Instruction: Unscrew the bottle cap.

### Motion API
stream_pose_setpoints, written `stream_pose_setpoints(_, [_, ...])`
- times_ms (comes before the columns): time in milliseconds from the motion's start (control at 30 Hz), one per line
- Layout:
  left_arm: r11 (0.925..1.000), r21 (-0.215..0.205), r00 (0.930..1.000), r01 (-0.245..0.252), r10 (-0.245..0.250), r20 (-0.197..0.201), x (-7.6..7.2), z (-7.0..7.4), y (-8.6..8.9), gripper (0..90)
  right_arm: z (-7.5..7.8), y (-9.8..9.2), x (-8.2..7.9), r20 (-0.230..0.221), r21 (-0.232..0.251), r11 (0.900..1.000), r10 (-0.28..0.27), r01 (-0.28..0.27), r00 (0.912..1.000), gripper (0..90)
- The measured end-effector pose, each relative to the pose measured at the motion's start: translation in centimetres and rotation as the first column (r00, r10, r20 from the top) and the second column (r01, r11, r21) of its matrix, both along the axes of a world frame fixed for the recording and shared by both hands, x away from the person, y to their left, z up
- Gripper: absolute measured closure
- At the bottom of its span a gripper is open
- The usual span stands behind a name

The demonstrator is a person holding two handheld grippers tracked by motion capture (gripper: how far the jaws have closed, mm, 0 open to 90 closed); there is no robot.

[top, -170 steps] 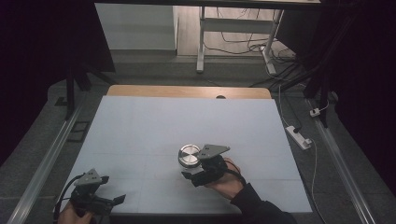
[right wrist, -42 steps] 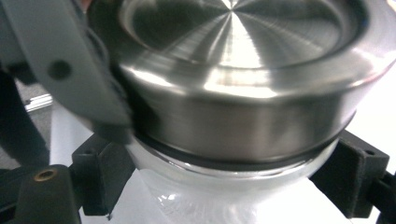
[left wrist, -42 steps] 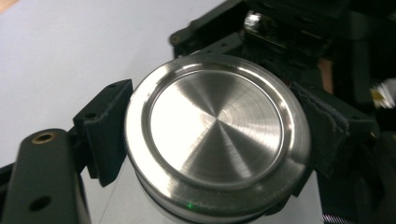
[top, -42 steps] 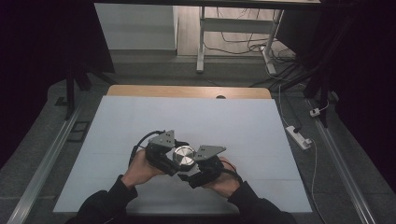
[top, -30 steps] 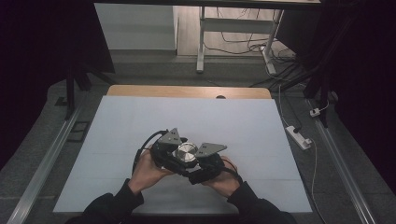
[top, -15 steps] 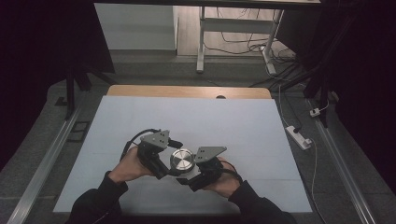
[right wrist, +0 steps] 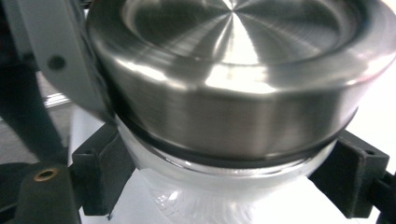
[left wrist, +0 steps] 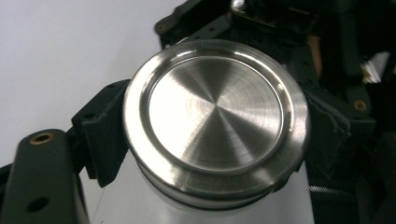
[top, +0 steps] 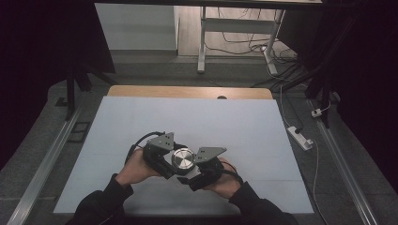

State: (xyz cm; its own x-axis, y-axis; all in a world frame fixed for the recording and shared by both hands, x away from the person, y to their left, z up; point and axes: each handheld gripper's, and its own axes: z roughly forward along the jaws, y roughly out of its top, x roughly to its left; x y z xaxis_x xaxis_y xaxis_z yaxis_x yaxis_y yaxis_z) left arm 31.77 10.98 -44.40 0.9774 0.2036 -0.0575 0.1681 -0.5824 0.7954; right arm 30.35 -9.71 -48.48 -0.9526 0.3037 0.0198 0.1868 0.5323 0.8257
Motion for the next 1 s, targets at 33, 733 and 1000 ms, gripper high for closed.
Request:
stream_pose_setpoints(33, [0.9997,0.001,0.9997,-0.024,0.024,-0.006,0.0,0.0,-0.1,18.4,0.0,0.0,0.1,-0.001,-0.003,1.000,-0.017,0.017,0.9999,14.9])
stream_pose_setpoints(733, [0.9906,-0.004,0.9906,-0.137,0.137,-0.006,-0.6,1.4,-1.1,4.9,0.0,-0.4,0.7,0.000,0.012,0.995,-0.097,0.097,0.9952,14.8])
stream_pose_setpoints(1000, [0.9979,-0.021,0.9981,0.060,-0.060,0.008,-0.5,1.6,1.0,5.2,0.5,-0.6,0.2,0.000,0.039,0.999,0.011,-0.011,0.9999,14.9])
